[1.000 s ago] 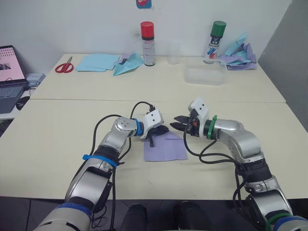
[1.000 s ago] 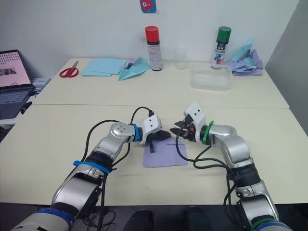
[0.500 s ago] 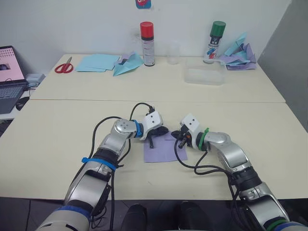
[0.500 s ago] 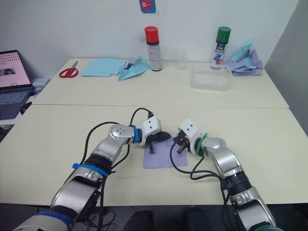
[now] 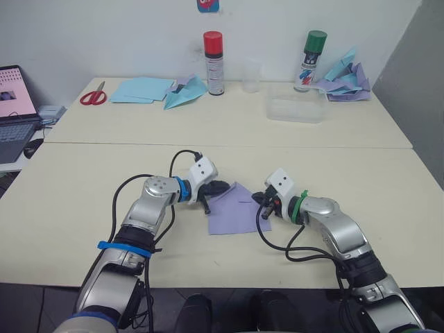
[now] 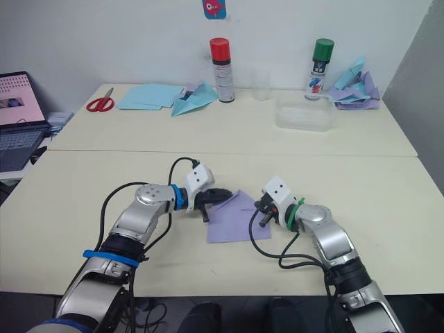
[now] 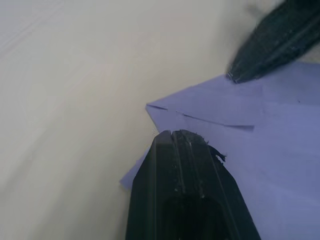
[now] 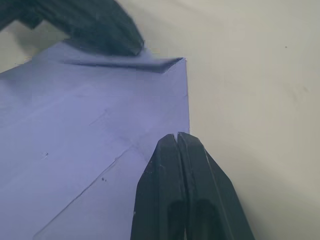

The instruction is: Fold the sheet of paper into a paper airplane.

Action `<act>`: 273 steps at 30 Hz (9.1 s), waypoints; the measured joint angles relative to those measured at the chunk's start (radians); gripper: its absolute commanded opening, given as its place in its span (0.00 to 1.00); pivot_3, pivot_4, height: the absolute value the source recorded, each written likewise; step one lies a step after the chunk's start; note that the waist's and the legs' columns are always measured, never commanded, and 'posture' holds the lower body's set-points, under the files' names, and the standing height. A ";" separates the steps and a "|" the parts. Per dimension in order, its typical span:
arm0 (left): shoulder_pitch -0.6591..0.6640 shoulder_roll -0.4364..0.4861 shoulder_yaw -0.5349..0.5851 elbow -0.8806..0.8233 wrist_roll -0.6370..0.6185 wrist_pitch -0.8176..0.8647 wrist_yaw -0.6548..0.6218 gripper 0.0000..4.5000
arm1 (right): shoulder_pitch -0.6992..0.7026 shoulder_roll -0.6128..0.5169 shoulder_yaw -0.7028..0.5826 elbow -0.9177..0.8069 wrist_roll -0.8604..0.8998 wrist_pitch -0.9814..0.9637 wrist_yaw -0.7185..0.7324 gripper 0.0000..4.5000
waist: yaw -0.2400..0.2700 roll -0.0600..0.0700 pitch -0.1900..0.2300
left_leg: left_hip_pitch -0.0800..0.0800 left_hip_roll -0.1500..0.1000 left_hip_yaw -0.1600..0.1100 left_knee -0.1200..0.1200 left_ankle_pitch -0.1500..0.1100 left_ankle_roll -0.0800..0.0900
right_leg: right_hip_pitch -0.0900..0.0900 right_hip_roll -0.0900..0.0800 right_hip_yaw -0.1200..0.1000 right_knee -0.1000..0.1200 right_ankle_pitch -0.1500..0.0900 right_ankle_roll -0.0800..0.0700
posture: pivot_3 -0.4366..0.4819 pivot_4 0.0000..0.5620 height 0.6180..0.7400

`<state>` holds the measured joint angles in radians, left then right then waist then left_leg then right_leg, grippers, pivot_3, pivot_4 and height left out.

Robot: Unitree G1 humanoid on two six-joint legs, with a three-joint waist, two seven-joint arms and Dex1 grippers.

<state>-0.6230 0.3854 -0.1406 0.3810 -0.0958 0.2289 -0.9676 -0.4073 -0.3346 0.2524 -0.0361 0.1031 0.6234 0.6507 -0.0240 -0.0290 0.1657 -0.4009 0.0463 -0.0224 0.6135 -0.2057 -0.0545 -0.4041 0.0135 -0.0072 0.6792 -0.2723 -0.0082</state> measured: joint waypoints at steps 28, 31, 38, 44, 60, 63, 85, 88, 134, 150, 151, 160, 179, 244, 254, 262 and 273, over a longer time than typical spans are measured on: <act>0.070 -0.074 -0.083 -0.056 0.109 0.066 0.352 0.00 | 0.004 0.009 0.006 -0.028 0.000 0.050 -0.019 0.01 | -0.005 0.000 -0.001 | 0.003 0.000 0.001 0.000 0.000 0.000 | 0.001 0.001 0.006 0.001 0.000 0.000 | 0.48 0.27 1.00; 0.074 -0.055 -0.057 -0.033 0.108 0.041 0.359 0.00 | 0.004 0.011 0.005 -0.026 0.000 0.050 -0.021 0.01 | -0.005 0.000 -0.002 | 0.003 0.000 0.001 0.000 0.000 0.000 | 0.001 0.001 0.006 0.001 0.000 0.000 | 0.48 0.27 1.00; 0.075 -0.082 -0.007 0.035 0.082 -0.044 0.382 0.00 | 0.001 0.019 0.007 -0.018 -0.001 0.050 -0.021 0.01 | -0.005 0.000 -0.004 | 0.003 0.000 0.001 0.000 0.000 0.000 | 0.002 0.001 0.005 0.001 0.000 0.000 | 0.48 0.27 1.00; 0.011 -0.144 0.159 0.041 -0.074 -0.007 0.409 0.00 | 0.001 0.026 0.008 -0.016 -0.001 0.050 -0.019 0.01 | -0.007 -0.002 -0.003 | 0.002 0.000 0.001 0.000 0.000 0.000 | 0.001 0.001 0.005 0.001 0.000 0.001 | 0.48 0.27 1.00; 0.133 -0.072 -0.150 -0.183 0.042 0.120 0.250 0.00 | -0.026 0.028 0.014 0.018 -0.003 0.023 -0.003 0.01 | -0.010 -0.002 -0.003 | 0.005 0.000 0.006 0.000 0.000 0.000 | 0.000 0.003 0.014 0.002 0.001 0.001 | 0.48 0.27 1.00; 0.126 -0.071 -0.147 -0.168 0.044 0.116 0.248 0.00 | -0.041 0.033 0.016 0.047 -0.002 -0.006 0.004 0.01 | -0.010 -0.002 -0.003 | 0.004 0.000 0.007 0.000 0.000 0.000 | 0.000 0.003 0.014 0.001 0.001 0.001 | 0.48 0.27 1.00; 0.332 -0.025 0.311 -0.495 -0.383 0.469 0.330 0.73 | -0.113 0.075 0.052 0.156 -0.035 -0.050 0.028 0.00 | -0.018 -0.002 -0.002 | 0.005 0.001 0.009 -0.001 0.000 0.000 | -0.001 0.003 0.019 0.001 0.001 0.002 | 0.48 0.27 1.00; 0.402 -0.017 0.321 -0.518 -0.431 0.552 0.329 0.73 | -0.113 0.079 0.047 0.160 -0.034 -0.050 0.029 0.00 | -0.015 -0.002 -0.002 | 0.005 0.000 0.009 -0.001 0.000 0.000 | -0.001 0.003 0.019 0.001 0.001 0.002 | 0.48 0.27 1.00; 0.148 0.245 -0.127 -0.137 0.148 -0.245 0.012 0.01 | -0.108 0.145 0.029 0.127 0.006 0.017 0.021 0.00 | -0.010 -0.002 -0.001 | 0.002 0.000 0.011 -0.002 0.000 0.000 | -0.004 0.003 0.021 0.000 0.001 0.002 | 0.48 0.27 1.00; 0.139 0.243 -0.126 -0.118 0.161 -0.264 0.005 0.01 | -0.235 0.272 0.006 0.398 -0.004 -0.094 -0.041 0.00 | -0.010 -0.002 -0.001 | 0.003 0.001 0.012 -0.002 0.000 0.000 | -0.004 0.003 0.022 0.001 0.001 0.002 | 0.48 0.27 1.00; 0.139 0.243 -0.126 -0.117 0.162 -0.267 0.006 0.01 | -0.235 0.272 0.006 0.403 -0.005 -0.100 -0.041 0.00 | -0.010 -0.002 -0.001 | 0.003 0.001 0.012 -0.002 0.000 0.000 | -0.004 0.003 0.022 0.001 0.001 0.002 | 0.48 0.27 1.00; 0.194 0.273 -0.081 -0.189 0.047 -0.231 -0.085 0.44 | -0.231 0.268 0.014 0.406 -0.010 -0.123 -0.040 0.00 | -0.010 -0.002 -0.001 | 0.002 0.001 0.011 -0.002 0.000 0.000 | -0.004 0.003 0.022 0.001 0.001 0.002 | 0.48 0.27 1.00; 0.229 0.057 0.150 -0.276 -0.240 0.236 0.169 0.25 | -0.206 0.257 0.038 0.361 -0.011 -0.108 -0.015 0.00 | -0.010 -0.003 -0.001 | 0.003 0.001 0.010 -0.002 0.000 0.000 | -0.003 0.003 0.022 0.000 0.001 0.002 | 0.48 0.27 1.00; 0.225 -0.019 0.065 -0.260 -0.155 0.219 0.223 0.02 | -0.142 0.304 0.022 0.348 -0.023 -0.184 -0.127 0.00 | -0.008 -0.002 -0.004 | 0.004 -0.001 0.011 -0.001 0.000 0.000 | -0.001 0.003 0.023 0.000 0.003 0.003 | 0.48 0.27 1.00; 0.311 0.046 0.073 -0.335 -0.129 0.274 0.264 0.02 | -0.147 0.310 0.021 0.347 -0.023 -0.165 -0.128 0.00 | -0.008 -0.002 -0.004 | 0.004 0.000 0.011 -0.001 0.000 0.000 | -0.001 0.003 0.023 0.000 0.002 0.003 | 0.48 0.27 1.00; 0.440 0.084 0.180 -0.494 -0.196 0.366 0.308 0.02 | -0.149 0.302 0.024 0.346 -0.023 -0.164 -0.126 0.00 | -0.008 -0.002 -0.004 | 0.004 0.001 0.010 -0.001 0.000 0.000 | -0.001 0.001 0.023 0.000 0.002 0.002 | 0.48 0.27 1.00; 0.344 0.067 0.081 -0.472 -0.200 0.339 0.276 0.02 | -0.149 0.283 0.022 0.332 -0.019 -0.164 -0.082 0.00 | -0.007 -0.002 -0.003 | 0.002 -0.001 0.009 -0.001 0.000 0.000 | -0.002 0.003 0.023 -0.002 0.002 0.003 | 0.48 0.27 1.00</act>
<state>-0.2793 0.4523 -0.0593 -0.0906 -0.2960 0.5676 -0.6913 -0.5568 -0.0517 0.2740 0.2959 0.0840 0.4590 0.5683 -0.0314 -0.0315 0.1627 -0.3994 0.0455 -0.0130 0.6121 -0.2058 -0.0547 -0.4061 0.0166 0.0161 0.6776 -0.2706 -0.0054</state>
